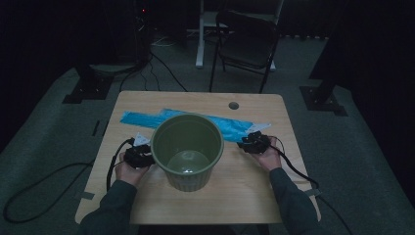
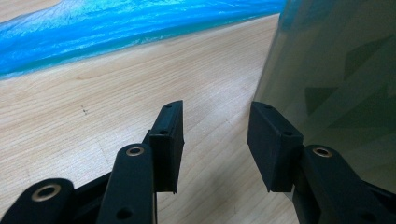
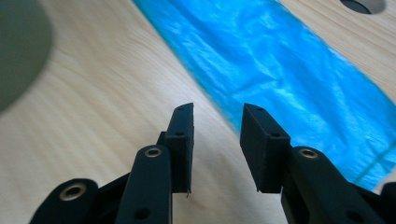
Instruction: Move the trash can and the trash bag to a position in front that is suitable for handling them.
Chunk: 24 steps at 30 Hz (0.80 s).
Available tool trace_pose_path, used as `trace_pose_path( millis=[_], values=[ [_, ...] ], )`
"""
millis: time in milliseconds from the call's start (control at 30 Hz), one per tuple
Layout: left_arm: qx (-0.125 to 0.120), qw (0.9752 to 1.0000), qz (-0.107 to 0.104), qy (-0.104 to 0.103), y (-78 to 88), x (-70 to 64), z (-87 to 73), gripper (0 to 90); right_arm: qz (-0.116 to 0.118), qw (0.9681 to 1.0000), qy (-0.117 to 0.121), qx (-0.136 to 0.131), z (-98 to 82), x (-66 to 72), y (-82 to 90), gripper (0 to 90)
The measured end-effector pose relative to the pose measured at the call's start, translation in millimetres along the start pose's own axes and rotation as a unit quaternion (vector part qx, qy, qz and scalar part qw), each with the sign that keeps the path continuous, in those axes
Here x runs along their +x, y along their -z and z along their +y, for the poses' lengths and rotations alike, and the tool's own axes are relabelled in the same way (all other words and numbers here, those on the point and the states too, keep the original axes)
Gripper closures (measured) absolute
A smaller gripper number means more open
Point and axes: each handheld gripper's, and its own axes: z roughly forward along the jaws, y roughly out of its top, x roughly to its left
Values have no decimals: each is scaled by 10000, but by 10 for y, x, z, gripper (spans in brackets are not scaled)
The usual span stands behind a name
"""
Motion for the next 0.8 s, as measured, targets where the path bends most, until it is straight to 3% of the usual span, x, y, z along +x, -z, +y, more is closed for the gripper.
trace_pose_path(
  millis=[300,633,800],
  values=[
    [10,10000,3,59,-18,36,-2,563,-236,9991,-114,341,33,-166,-186,619],
    [24,10000,3,66,-25,58,-4,563,-3,9984,-381,418,65,-276,-332,579],
    [46,10000,-2,53,-37,56,-4,563,-2,9979,-377,521,89,-304,-325,746]
  ],
)
